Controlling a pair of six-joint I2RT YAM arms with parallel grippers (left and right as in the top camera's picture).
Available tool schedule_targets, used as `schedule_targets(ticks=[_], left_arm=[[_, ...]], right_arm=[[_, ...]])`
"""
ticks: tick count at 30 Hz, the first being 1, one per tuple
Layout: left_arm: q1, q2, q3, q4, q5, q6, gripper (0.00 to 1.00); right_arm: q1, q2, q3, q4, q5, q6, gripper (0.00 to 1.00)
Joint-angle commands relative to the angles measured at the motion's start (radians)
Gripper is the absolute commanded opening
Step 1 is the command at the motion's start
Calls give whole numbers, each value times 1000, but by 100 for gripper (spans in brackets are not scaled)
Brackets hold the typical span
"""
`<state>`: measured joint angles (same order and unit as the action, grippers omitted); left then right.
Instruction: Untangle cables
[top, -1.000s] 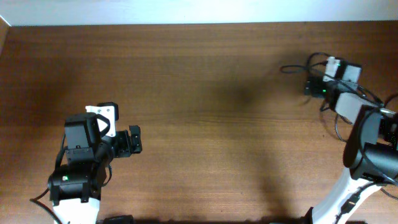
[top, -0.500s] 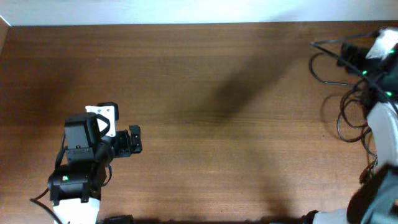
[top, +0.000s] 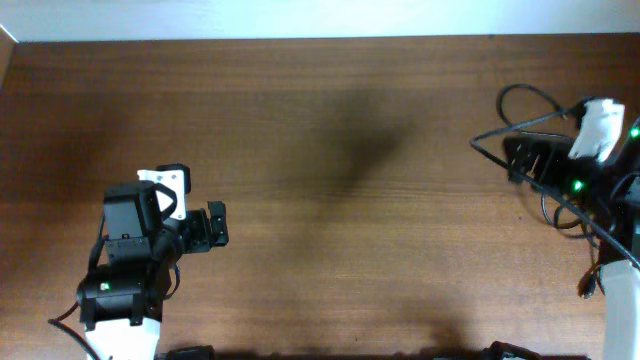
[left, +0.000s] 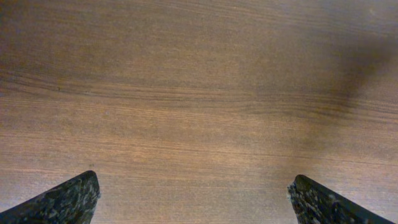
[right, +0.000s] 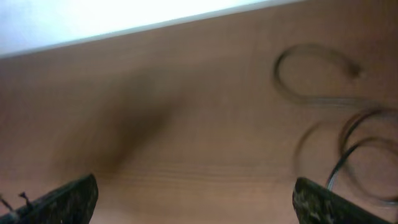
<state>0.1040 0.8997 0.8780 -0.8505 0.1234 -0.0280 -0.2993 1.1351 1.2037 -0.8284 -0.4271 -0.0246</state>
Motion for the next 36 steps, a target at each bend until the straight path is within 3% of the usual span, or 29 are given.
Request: schedule_targets(ticks=[1, 9, 36], left_arm=[[-3, -2, 7, 0, 11, -13, 99], [-3, -2, 7, 0, 11, -13, 99], [-3, -2, 7, 0, 11, -13, 99]], right_arm=[[13, 0, -1, -89, -109, 8, 99], [13, 20, -1, -344, -123, 7, 99], [13, 193, -1, -335, -118, 7, 99]])
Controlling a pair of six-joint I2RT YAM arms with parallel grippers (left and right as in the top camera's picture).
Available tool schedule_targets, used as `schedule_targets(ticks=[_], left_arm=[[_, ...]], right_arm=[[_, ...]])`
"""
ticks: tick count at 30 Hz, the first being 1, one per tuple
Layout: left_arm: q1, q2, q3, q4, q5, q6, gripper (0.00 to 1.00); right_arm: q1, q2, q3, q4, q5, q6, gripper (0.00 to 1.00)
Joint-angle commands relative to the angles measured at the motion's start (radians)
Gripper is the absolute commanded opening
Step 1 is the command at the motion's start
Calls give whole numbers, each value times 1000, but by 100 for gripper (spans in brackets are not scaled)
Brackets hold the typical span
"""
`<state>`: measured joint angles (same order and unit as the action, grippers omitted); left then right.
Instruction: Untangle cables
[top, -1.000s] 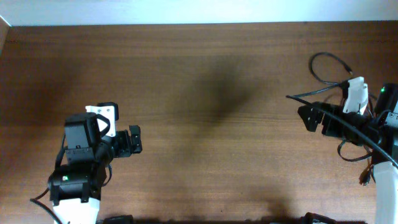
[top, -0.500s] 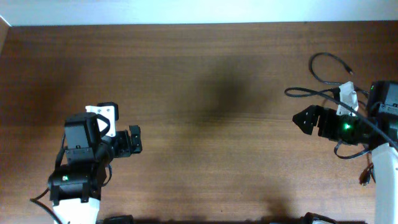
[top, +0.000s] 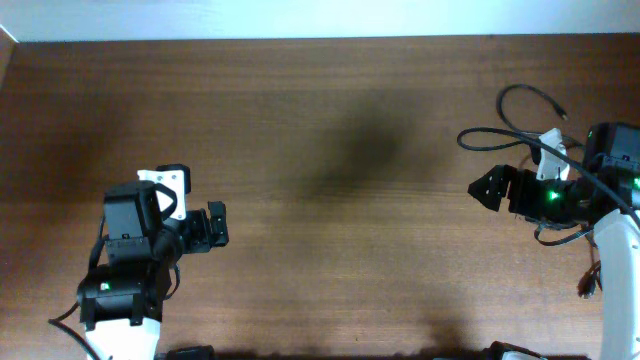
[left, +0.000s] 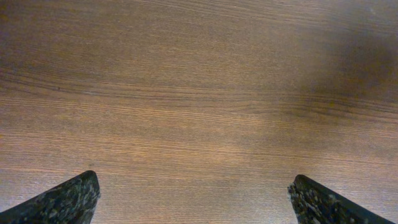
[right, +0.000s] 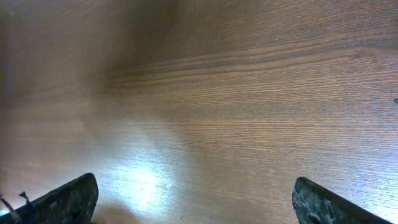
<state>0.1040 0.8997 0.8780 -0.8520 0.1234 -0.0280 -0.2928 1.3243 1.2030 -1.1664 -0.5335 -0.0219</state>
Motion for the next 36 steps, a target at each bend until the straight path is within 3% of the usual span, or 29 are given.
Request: schedule_targets(ticks=[1, 27, 33, 36], left_arm=[[-3, -2, 7, 1, 11, -13, 99], [-3, -41, -6, 2, 10, -13, 99], [-3, -96, -218, 6, -14, 16, 99], [-3, -151, -346, 84, -34, -4, 99]], right_arm=[[6, 3, 0, 3, -12, 4, 99], [6, 3, 0, 3, -12, 4, 99], [6, 3, 0, 3, -12, 4, 99], [6, 3, 0, 3, -12, 4, 99]])
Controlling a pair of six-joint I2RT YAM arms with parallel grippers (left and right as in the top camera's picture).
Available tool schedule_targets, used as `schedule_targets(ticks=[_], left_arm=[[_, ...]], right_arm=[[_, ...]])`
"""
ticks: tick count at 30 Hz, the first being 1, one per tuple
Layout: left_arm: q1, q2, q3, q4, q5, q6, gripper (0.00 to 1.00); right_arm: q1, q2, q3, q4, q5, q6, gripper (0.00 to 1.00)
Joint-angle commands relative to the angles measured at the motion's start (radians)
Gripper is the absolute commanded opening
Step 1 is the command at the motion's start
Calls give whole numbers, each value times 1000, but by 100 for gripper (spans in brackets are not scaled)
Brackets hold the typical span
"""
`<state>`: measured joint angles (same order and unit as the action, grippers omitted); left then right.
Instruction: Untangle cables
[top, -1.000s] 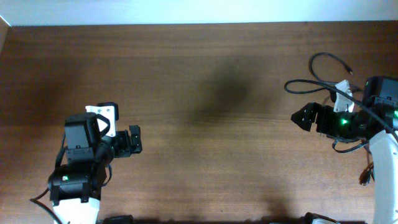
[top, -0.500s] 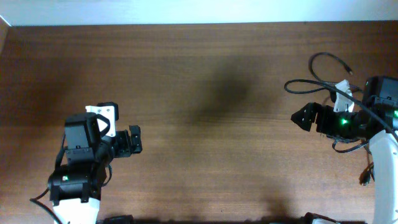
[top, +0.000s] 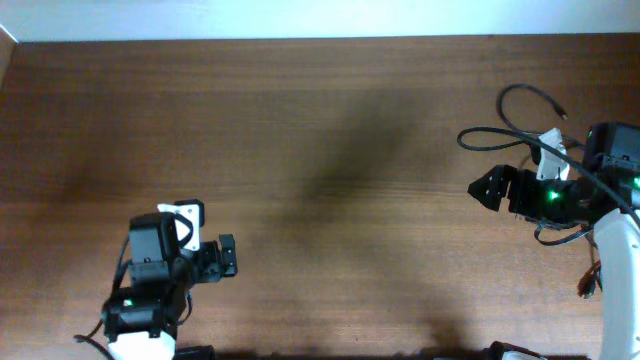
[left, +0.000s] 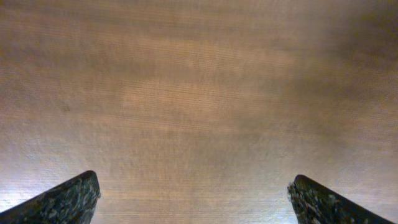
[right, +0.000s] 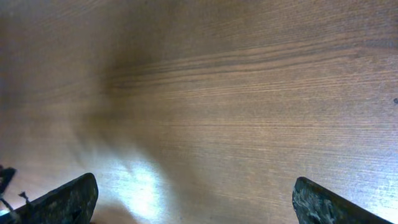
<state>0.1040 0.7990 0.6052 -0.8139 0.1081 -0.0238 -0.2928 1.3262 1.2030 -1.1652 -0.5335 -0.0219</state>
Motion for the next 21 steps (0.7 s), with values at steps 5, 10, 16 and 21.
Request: schedule_targets(ticks=[5, 10, 16, 21], left_arm=[[-5, -108, -153, 81, -18, -15, 99], [-6, -171, -262, 190, 14, -84, 99], [-8, -231, -281, 225, 27, -84, 99], [-123, -345, -294, 288, 10, -81, 99]], right_arm=[[5, 2, 0, 2, -12, 4, 99], [5, 2, 0, 2, -12, 4, 99], [5, 2, 0, 2, -12, 4, 99], [5, 2, 0, 2, -12, 4, 99]])
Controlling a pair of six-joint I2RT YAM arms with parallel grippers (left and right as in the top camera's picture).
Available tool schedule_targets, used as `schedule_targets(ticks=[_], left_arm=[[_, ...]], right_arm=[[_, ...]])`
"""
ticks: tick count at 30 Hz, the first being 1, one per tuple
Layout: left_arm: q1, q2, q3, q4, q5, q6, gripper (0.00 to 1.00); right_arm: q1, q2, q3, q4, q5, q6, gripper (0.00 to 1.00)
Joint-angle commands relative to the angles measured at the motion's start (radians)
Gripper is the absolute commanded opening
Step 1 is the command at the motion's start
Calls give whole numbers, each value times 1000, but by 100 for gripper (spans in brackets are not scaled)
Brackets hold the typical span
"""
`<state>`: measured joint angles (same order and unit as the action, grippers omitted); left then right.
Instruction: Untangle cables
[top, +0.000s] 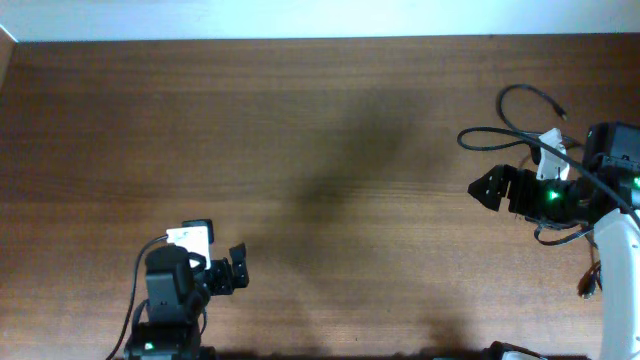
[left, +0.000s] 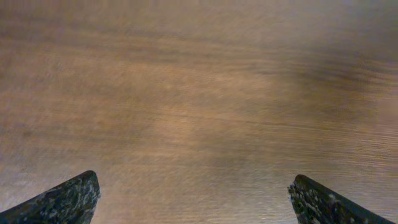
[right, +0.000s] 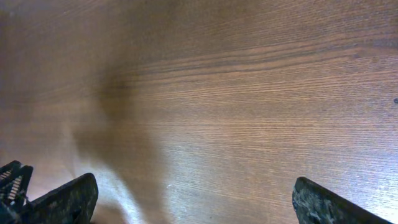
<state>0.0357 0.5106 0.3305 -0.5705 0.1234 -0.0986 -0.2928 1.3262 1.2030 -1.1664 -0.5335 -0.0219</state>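
Black cables (top: 516, 93) lie in loops at the table's far right, partly hidden under my right arm; one loose end (top: 560, 113) points right. My right gripper (top: 485, 188) points left, just left of the cables, open and holding nothing. In the right wrist view the gripper (right: 193, 186) has only bare wood between its fingers (right: 314, 199), and no cable shows. My left gripper (top: 237, 272) sits low near the front left, far from the cables. It is open (left: 193, 186) over bare wood.
The wooden table (top: 320, 150) ends at a white wall along the back edge. A small brown connector (top: 588, 284) hangs by the right arm near the right edge. The left gripper's tip (right: 12, 179) shows at the right wrist view's lower left.
My left arm has drawn back further toward the table's front edge, its gripper a little lower and to the right. The right arm and the cables have not moved.
At first my right gripper was over the cables at the far right, seeing their loops. Then it had turned to point left over bare wood, where it has stayed. My left arm held still at the front left, then drew back twice toward the front edge.
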Motion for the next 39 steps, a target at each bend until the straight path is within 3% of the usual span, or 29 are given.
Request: schedule_targets(ticks=[1, 5, 13, 18, 22, 27, 39], left_arm=[[-64, -69, -29, 64, -5, -6, 99], [-74, -167, -145, 207, 65, -6, 99], [-74, -186, -154, 323, 67, 2, 99], [-74, -234, -242, 573, 126, 2, 99], [-74, -285, -274, 609, 120, 2, 99], [-74, -304, -318, 800, 162, 2, 99], [-74, -361, -320, 851, 161, 2, 99]], right_arm=[[5, 2, 0, 3, -12, 4, 99], [5, 2, 0, 3, -12, 4, 99], [5, 2, 0, 3, -12, 4, 99], [5, 2, 0, 3, -12, 4, 99], [5, 2, 0, 3, -12, 4, 99], [5, 2, 0, 3, -12, 4, 99], [5, 2, 0, 3, -12, 4, 99]])
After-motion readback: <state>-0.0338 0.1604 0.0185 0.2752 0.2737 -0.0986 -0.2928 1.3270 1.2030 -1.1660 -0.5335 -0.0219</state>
